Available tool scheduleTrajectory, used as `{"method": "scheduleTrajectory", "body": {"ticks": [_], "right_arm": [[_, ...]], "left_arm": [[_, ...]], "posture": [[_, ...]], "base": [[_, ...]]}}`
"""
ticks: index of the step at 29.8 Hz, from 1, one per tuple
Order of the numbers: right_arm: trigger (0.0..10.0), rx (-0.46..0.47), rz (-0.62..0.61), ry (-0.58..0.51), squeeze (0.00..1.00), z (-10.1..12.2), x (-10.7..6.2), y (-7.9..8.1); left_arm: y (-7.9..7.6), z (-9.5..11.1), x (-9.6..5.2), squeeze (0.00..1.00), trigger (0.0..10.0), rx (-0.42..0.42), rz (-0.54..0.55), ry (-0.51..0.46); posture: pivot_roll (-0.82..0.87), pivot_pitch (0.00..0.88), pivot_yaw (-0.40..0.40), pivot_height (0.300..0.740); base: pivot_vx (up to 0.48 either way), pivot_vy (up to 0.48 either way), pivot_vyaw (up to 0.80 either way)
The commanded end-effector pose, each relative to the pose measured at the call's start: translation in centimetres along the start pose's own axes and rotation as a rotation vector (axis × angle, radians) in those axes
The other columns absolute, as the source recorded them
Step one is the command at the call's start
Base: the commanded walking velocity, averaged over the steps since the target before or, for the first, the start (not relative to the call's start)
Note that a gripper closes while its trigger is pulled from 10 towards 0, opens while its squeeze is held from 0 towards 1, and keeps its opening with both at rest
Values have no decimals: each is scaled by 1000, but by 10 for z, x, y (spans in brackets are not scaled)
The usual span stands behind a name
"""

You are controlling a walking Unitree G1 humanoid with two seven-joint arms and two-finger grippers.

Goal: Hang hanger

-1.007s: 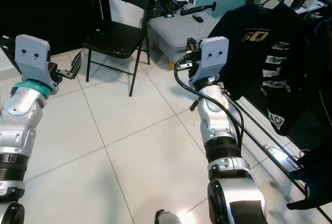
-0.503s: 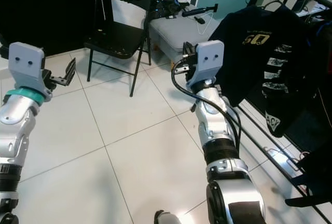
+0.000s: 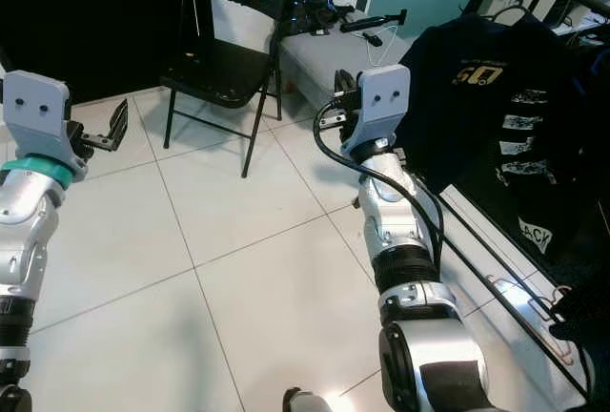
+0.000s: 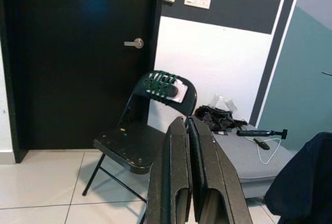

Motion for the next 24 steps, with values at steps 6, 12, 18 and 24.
{"method": "scheduleTrajectory", "body": {"ticks": [6,12,18,24], "right_arm": [[10000,-8,-15,17,0,-8,-11,-3],[10000,-8,14,19,0,-7,-6,1],[10000,1,60,9,0,-2,4,11],[10000,-4,75,-11,0,5,11,13]], "left_arm": [[-11,-2,2,0,10000,-7,-42,15],[-4,-2,-3,0,10000,-3,-12,14],[4,-9,-14,0,10000,-4,37,27],[3,-10,-13,0,10000,-15,43,26]], "posture": [[47,0,-4,740],[84,0,-49,740],[99,0,-74,740],[69,0,-67,740]], "base": [[0,0,0],[0,0,0],[0,0,0],[0,0,0]]}}
Point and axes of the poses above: a point about 5 cm out from each wrist's last joint towards the gripper, its own x axis pointing out of the wrist towards the gripper, its own z axis along the axis of the wrist's last joint, y = z × x, the point moved 3 cm from there along x, pointing out of the wrist towards the gripper, and after that the axes turned 5 degrees about -x, right-handed, at the moved point
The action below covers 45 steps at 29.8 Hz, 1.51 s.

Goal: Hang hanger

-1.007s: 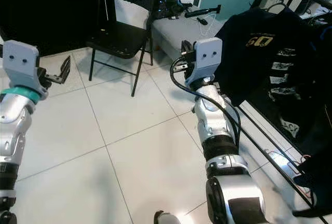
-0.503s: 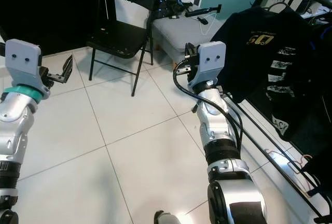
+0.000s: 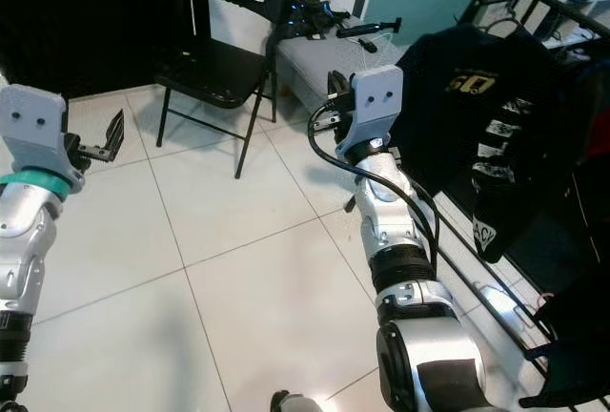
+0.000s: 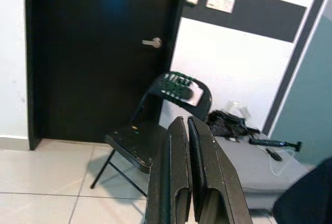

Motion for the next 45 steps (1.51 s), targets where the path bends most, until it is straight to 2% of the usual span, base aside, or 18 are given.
{"method": "scheduleTrajectory", "body": {"ticks": [1,8,11,22,28,34,36,40,42,43,44,45], "right_arm": [[10000,-15,-8,-12,0,5,4,-5],[10000,-32,-43,-18,0,5,-1,-14],[10000,-29,-65,-6,0,-1,-10,-17],[10000,-26,-62,-2,0,-1,-5,-20],[10000,-38,6,-10,0,3,-1,-14],[10000,-25,1,-35,0,9,2,-12],[10000,-23,44,-56,0,15,4,-5],[10000,-24,74,-65,0,17,5,-1],[10000,-25,56,-75,0,20,5,-7],[10000,-1,18,-88,0,23,5,-15],[10000,-1,18,-88,0,23,5,-15],[10000,59,-27,-92,0,24,4,-23]], "left_arm": [[-4,-2,4,0,10000,-14,-4,6],[-11,0,11,0,10000,-19,-33,-3],[-16,5,14,0,10000,-15,-62,-14],[-16,16,18,0,10000,28,-74,-47],[-12,25,18,0,10000,18,-70,-76],[-17,30,19,0,10000,8,-85,-92],[-18,36,21,0,10000,0,-89,-109],[-19,40,22,0,10000,-4,-93,-119],[-24,44,23,0,10000,-3,-134,-130],[-28,49,24,0,10000,-2,-166,-143],[-28,49,24,0,10000,-2,-166,-143],[-33,54,25,0,10000,-18,-188,-153]], "posture": [[52,0,-57,740],[35,0,-39,740],[43,0,-24,740],[83,0,-33,740],[81,0,-28,740],[82,0,-20,740],[82,0,-20,740],[75,0,-15,740],[71,0,-13,740],[71,0,-13,740],[71,0,-13,740],[65,0,-6,740]], "base": [[0,0,0],[0,0,0],[0,0,0],[0,0,0],[0,0,0],[0,0,0],[0,0,0],[0,0,0],[0,0,0],[0,0,0],[0,0,0],[0,0,0]]}}
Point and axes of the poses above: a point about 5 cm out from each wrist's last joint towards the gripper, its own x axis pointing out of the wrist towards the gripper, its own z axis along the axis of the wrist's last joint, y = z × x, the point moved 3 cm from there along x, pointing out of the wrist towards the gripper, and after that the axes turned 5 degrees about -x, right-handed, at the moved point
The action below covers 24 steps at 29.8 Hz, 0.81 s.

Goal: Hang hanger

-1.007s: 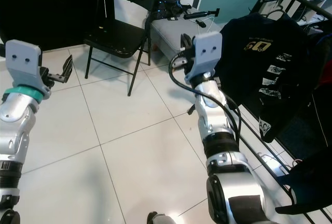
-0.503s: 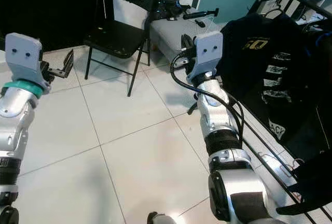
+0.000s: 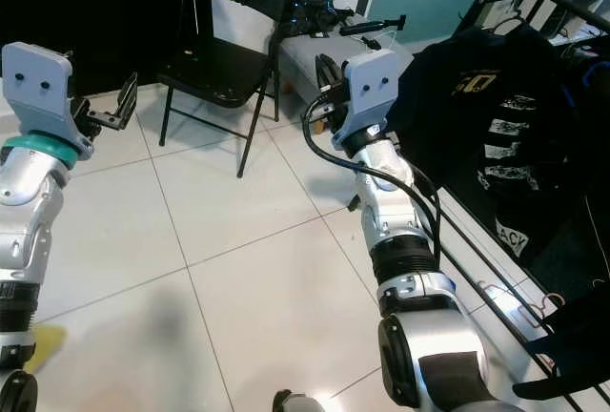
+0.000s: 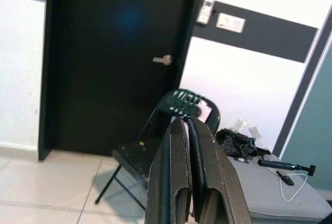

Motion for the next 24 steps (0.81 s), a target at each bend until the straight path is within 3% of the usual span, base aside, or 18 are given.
{"method": "scheduleTrajectory", "body": {"ticks": [1,2,6,24], "right_arm": [[10000,59,-66,-17,0,5,0,-14],[10000,110,-119,-29,0,7,-1,-21],[10000,172,-178,-31,0,4,-7,-24],[10000,92,-175,-43,0,10,-9,-22]], "left_arm": [[-8,10,5,0,10000,-17,-47,-23],[-10,15,8,0,10000,-86,-36,-33],[-13,19,10,0,10000,-183,-23,-38],[-20,31,11,0,10000,-222,-51,-54]], "posture": [[65,0,-6,740],[63,0,-3,740],[62,0,-1,740],[64,0,15,740]], "base": [[0,0,0],[0,0,0],[0,0,0],[0,0,0]]}}
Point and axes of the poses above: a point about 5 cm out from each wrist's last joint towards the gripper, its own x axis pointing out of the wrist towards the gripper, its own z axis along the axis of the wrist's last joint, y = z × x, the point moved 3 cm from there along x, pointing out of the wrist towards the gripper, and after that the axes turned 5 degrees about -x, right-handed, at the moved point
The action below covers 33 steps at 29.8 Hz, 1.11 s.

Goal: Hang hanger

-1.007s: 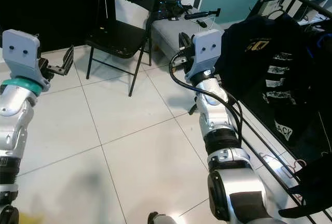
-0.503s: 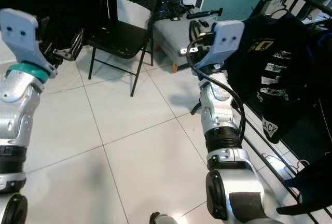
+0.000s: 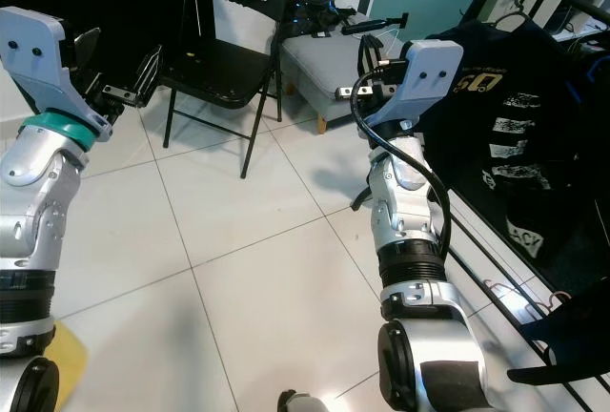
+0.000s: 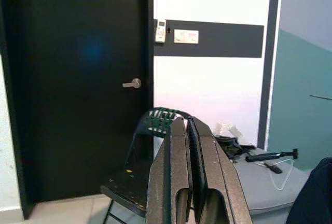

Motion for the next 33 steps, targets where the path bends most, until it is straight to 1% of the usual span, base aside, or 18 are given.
{"method": "scheduleTrajectory", "body": {"ticks": [1,4,6,7,10,11,13,14,17,20,27,30,33], "right_arm": [[10000,-12,-4,9,0,-2,-4,-1],[10000,-39,3,7,0,-1,-3,-1],[10000,-48,-5,1,0,3,-3,-6],[10000,-48,-5,1,0,3,-3,-6],[10000,-52,-11,-3,0,3,-6,-8],[10000,-55,-14,1,0,1,-10,-7],[10000,-54,-18,7,0,1,-11,-8],[10000,-63,-11,6,0,2,-10,-8],[10000,-71,-6,8,0,3,-5,-9],[10000,-69,-11,3,0,7,2,-8],[10000,-59,-8,-1,0,8,3,-4],[10000,-49,-17,6,0,7,2,-6],[10000,-60,-51,42,0,-1,-4,-14]], "left_arm": [[-4,5,1,0,10000,-8,-12,-13],[-4,6,3,0,10000,-18,-8,-12],[-2,6,3,0,10000,-27,22,-18],[-2,6,3,0,10000,-27,22,-18],[2,4,-1,0,10000,-42,44,-14],[3,0,-4,0,10000,-44,49,-6],[1,-2,-4,0,10000,-32,46,6],[-1,-1,-3,0,10000,-32,35,5],[-1,2,0,0,10000,-28,27,5],[4,5,2,0,10000,-25,61,-7],[3,7,2,0,10000,-24,63,-11],[4,6,3,0,10000,-23,66,-10],[2,3,3,0,10000,-9,66,-5]], "posture": [[64,0,15,740],[57,0,13,740],[55,0,1,740],[55,0,1,740],[44,0,6,740],[32,0,5,740],[53,0,20,740],[50,0,8,740],[44,0,3,740],[57,0,-5,740],[46,0,-3,740],[44,0,-3,740],[47,0,-5,740]], "base": [[0,0,0],[0,0,0],[0,0,0],[0,0,0],[0,0,0],[0,0,0],[0,0,0],[0,0,0],[0,0,0],[0,0,0],[0,0,0],[0,0,0],[0,0,0]]}}
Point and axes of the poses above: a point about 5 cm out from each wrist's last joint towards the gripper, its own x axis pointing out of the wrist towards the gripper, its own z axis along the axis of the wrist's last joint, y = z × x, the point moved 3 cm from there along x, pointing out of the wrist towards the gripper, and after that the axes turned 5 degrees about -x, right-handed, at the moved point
